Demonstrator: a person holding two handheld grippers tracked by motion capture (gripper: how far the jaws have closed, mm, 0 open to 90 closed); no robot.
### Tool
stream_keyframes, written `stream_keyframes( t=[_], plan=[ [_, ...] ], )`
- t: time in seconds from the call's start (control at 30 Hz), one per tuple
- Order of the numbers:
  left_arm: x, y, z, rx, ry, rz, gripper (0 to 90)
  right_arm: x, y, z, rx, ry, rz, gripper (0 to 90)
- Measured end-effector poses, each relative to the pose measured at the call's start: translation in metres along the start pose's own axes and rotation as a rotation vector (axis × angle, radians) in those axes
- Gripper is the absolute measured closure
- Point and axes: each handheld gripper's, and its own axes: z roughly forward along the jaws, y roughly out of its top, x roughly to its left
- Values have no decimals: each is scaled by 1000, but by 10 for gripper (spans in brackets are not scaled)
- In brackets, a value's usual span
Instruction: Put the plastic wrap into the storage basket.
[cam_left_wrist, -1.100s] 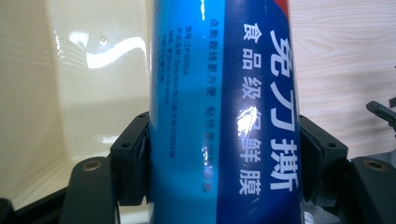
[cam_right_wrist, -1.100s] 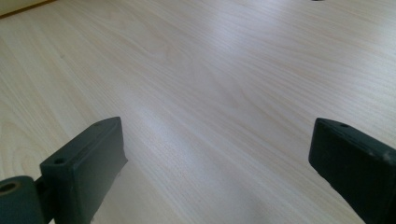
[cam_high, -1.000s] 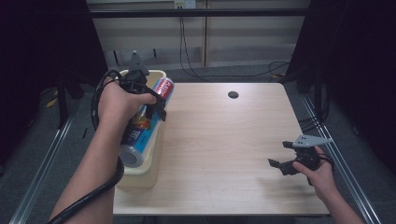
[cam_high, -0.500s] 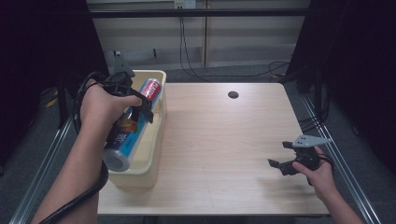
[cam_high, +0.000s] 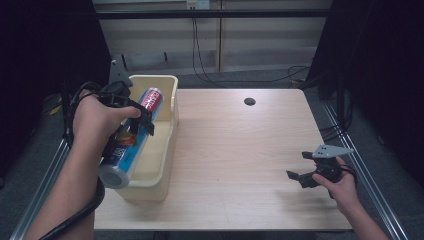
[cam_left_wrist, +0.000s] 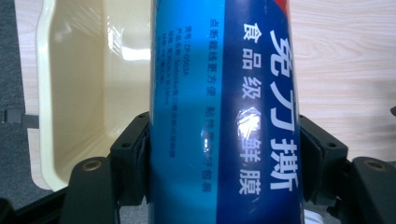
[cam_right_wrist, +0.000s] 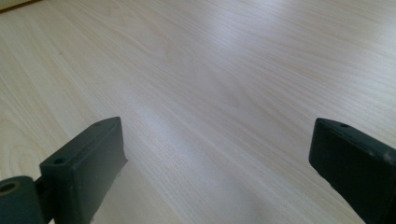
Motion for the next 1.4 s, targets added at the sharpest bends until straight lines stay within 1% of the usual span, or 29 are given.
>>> stream_keyframes(
  t=[0.03,0.07,0.1,0.17,0.3,0.33,0.37,0.4,0.43,0.47,0.53,0.57,0.6,0.63,0.67,0.73,0.77,0.8,0.83,0.9,0.93,0.97,1.03,1.1,1.13,1.17,1.27,1.37,1.4],
  plan=[
    [1,-1,1,-6,-3,-3,323,0,0,0,0,-2,1,34],
    [2,-1,2,-8,3,-7,323,0,0,0,1,1,2,34],
    [4,-1,2,-3,-3,-9,323,0,0,0,0,-1,1,34],
    [6,-2,4,-2,6,-9,323,1,0,0,1,0,-1,34],
    [11,-3,7,2,0,-16,323,0,0,0,2,-3,-1,34],
    [11,-4,8,-1,6,-22,323,0,0,1,1,2,1,34],
    [13,-4,9,0,3,-24,323,0,0,1,3,3,-2,34],
    [14,-4,10,2,7,-19,323,1,0,1,6,1,-2,34],
    [14,-4,11,3,10,-34,323,1,0,1,6,-1,-4,34],
    [15,-5,12,4,11,-37,323,1,0,1,6,-1,-4,34],
    [17,-5,14,12,13,-29,323,1,0,1,5,1,-5,34],
    [17,-5,16,5,11,-42,323,1,0,1,5,2,-6,34],
    [19,-5,17,14,7,-33,323,1,0,1,5,0,-5,34],
    [18,-6,19,13,12,-37,323,1,0,1,6,-1,-7,34],
    [20,-6,20,22,11,-24,323,1,0,1,6,-1,-9,34],
    [20,-7,24,21,5,-38,323,1,0,1,5,2,-9,34],
    [21,-7,26,22,5,-29,323,1,0,1,5,2,-9,34],
    [23,-7,28,19,-5,-27,323,1,0,0,5,2,-6,34],
    [23,-8,30,22,-9,-41,323,1,0,0,3,-1,-5,34],
    [25,-8,35,30,-10,-40,323,1,-1,0,2,-3,-8,34],
    [25,-9,37,27,0,-43,323,1,-1,0,1,-1,-11,34],
    [27,-9,38,36,-2,-40,323,1,-1,0,4,-2,-8,34],
    [29,-9,41,34,1,-44,323,1,-1,0,6,-1,-10,34],
    [31,-9,44,37,-5,-51,323,2,0,1,1,3,-9,34],
    [32,-10,46,33,-1,-52,323,2,0,1,1,3,-9,34],
    [32,-10,47,41,-8,-58,323,2,1,1,0,1,-11,34],
    [34,-10,51,39,-6,-64,323,3,0,1,2,-2,-15,34],
    [36,-10,56,44,3,-57,323,3,0,1,6,2,-11,34],
    [36,-10,57,54,-6,-68,323,3,0,1,6,2,-13,34]
  ],
)
